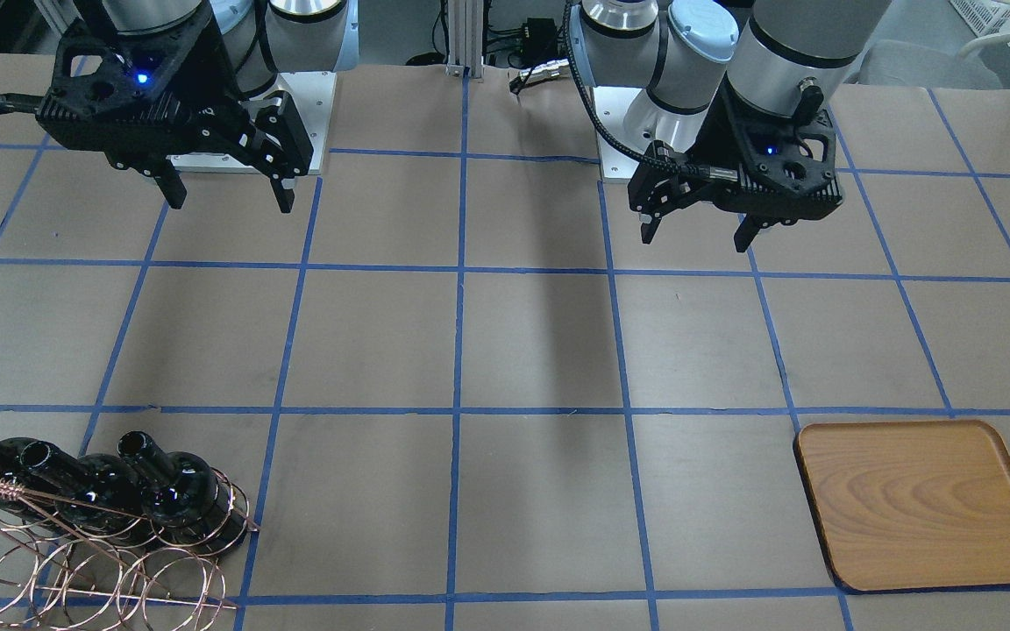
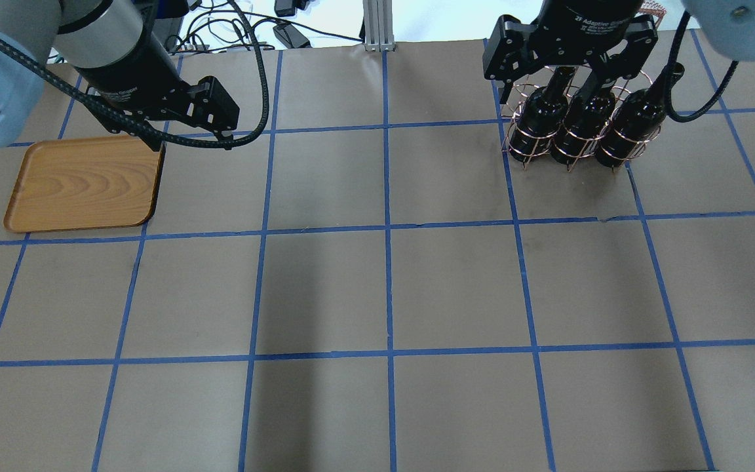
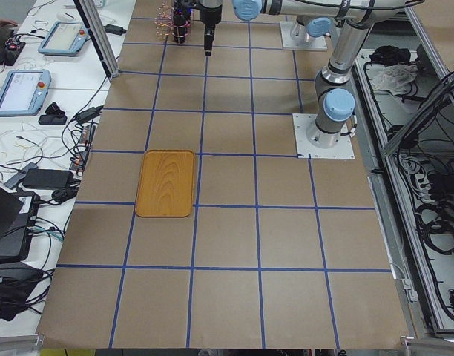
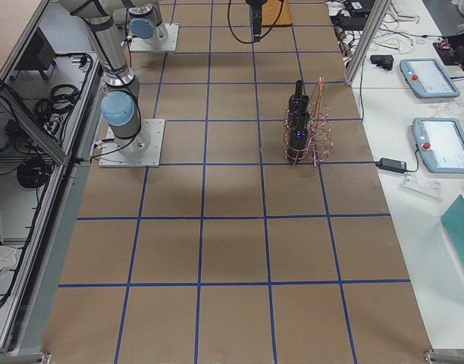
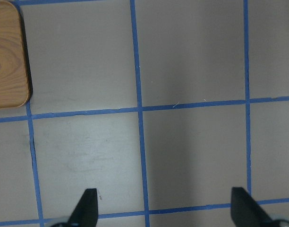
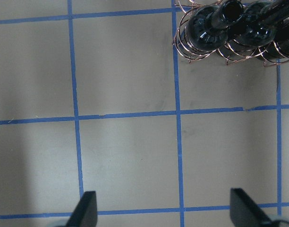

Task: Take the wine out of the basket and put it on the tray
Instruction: 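Lower the right gripper onto the middle dark wine bottle in the copper rack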

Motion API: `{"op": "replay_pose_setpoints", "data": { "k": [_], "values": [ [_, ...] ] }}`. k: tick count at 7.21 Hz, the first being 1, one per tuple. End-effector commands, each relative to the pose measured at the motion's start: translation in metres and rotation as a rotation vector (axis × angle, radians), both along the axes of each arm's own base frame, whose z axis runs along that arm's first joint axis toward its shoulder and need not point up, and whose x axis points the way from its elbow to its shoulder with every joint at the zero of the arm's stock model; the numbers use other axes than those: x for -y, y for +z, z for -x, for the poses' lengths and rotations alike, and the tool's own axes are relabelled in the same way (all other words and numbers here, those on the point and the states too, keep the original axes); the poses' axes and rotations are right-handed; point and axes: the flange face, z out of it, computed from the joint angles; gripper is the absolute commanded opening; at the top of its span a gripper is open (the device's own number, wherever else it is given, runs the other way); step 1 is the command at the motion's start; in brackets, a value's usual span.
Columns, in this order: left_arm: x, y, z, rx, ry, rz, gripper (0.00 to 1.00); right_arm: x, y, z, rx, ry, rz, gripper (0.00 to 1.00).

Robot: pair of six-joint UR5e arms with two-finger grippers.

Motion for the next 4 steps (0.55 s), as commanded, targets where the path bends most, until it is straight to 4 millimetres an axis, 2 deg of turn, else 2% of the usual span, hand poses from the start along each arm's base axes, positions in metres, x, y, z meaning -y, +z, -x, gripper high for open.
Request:
{"op": "replay_pose_setpoints", "data": {
  "k": [1,2,3,4],
  "values": [
    [0.000,-0.002,0.000,0.001,-0.001,-0.004,1.00,0.015,-0.011,0.010,-0.015,0.046,-0.012,1.00],
    [0.000,-0.006,0.000,0.002,0.001,-0.008,1.00,0.035,-0.019,0.033,-0.019,0.061,0.002,1.00],
    [0.000,-0.008,0.000,0.002,0.001,-0.009,1.00,0.053,-0.027,0.067,-0.011,0.023,0.001,1.00],
    [0.000,-0.008,0.000,0.002,0.001,-0.009,1.00,0.066,-0.034,0.098,-0.024,0.064,0.002,1.00]
  ]
}}
